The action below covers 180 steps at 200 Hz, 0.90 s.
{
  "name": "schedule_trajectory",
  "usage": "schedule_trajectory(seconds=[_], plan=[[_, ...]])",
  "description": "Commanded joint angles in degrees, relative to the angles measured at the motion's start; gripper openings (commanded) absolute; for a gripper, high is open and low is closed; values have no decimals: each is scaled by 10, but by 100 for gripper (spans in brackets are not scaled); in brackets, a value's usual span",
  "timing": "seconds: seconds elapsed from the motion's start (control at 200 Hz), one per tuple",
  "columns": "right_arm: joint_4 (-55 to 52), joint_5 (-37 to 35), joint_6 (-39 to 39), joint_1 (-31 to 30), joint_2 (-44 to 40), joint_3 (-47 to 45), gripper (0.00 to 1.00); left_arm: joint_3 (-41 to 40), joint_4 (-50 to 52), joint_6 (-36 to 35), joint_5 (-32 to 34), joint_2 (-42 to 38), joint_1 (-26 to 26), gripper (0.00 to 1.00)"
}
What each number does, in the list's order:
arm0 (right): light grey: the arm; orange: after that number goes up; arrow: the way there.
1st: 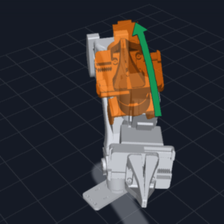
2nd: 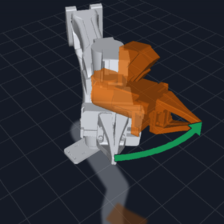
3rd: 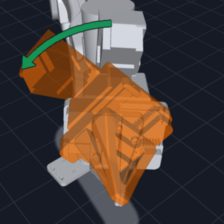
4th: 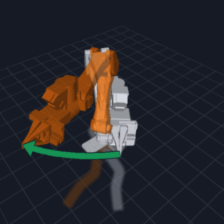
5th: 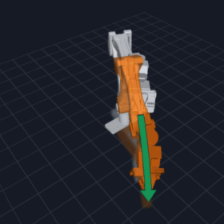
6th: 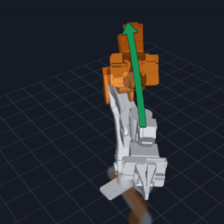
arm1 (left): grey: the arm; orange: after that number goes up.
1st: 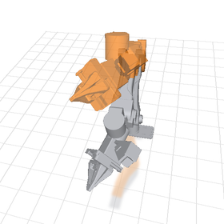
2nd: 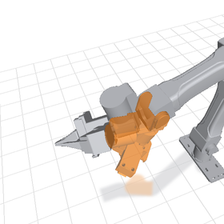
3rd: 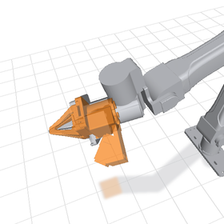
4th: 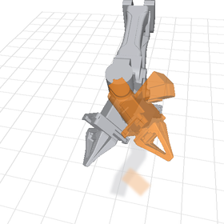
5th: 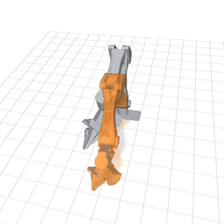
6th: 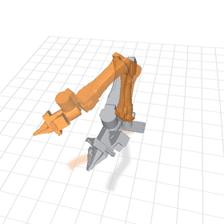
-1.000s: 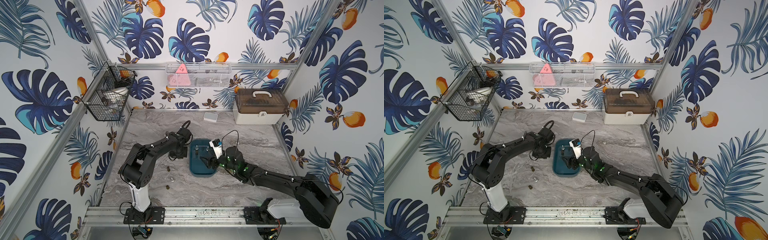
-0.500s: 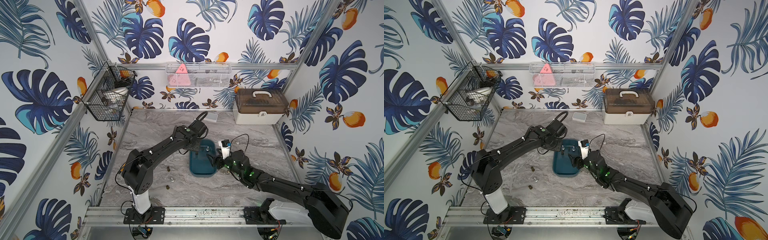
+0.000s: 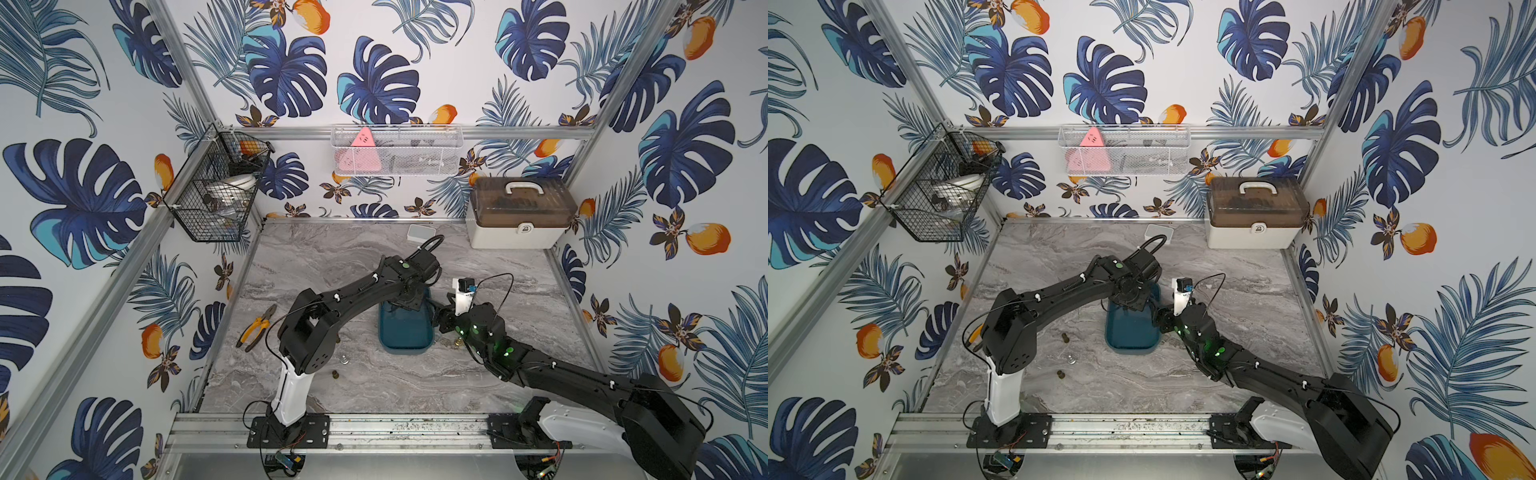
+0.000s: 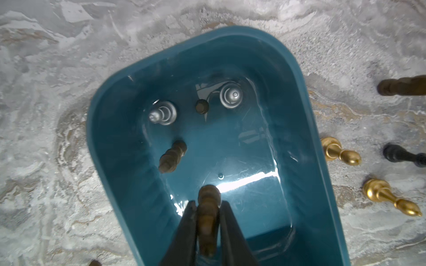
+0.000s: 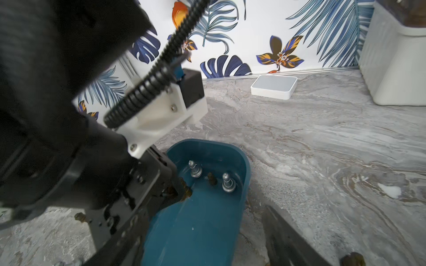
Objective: Put the chess pieces into the storage box
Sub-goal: Place the chess piece in the storage box.
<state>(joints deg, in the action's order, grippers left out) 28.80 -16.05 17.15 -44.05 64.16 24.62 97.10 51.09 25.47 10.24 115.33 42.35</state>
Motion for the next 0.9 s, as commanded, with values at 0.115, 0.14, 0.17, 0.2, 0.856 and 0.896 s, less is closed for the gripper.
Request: schedule_trajectory(seconds=[0.115,0.14,0.17,0.2,0.856,0.896], plan=[[28,-38,5,2,-34,-22,79,13,-6,-9,4,32,1,15],[27,-37,5,2,-34,-22,79,12,-6,-7,6,33,0,15],[25,-37,4,2,-34,-21,79,11,-9,-7,4,36,1,15],[24,-36,5,2,-34,-20,79,10,-12,-7,2,39,1,15],[17,-15,-4,4,-30,-13,80,18,-32,-13,0,86,-19,15],[16,-13,-4,4,-30,-12,80,15,-36,-13,-2,86,-19,15]])
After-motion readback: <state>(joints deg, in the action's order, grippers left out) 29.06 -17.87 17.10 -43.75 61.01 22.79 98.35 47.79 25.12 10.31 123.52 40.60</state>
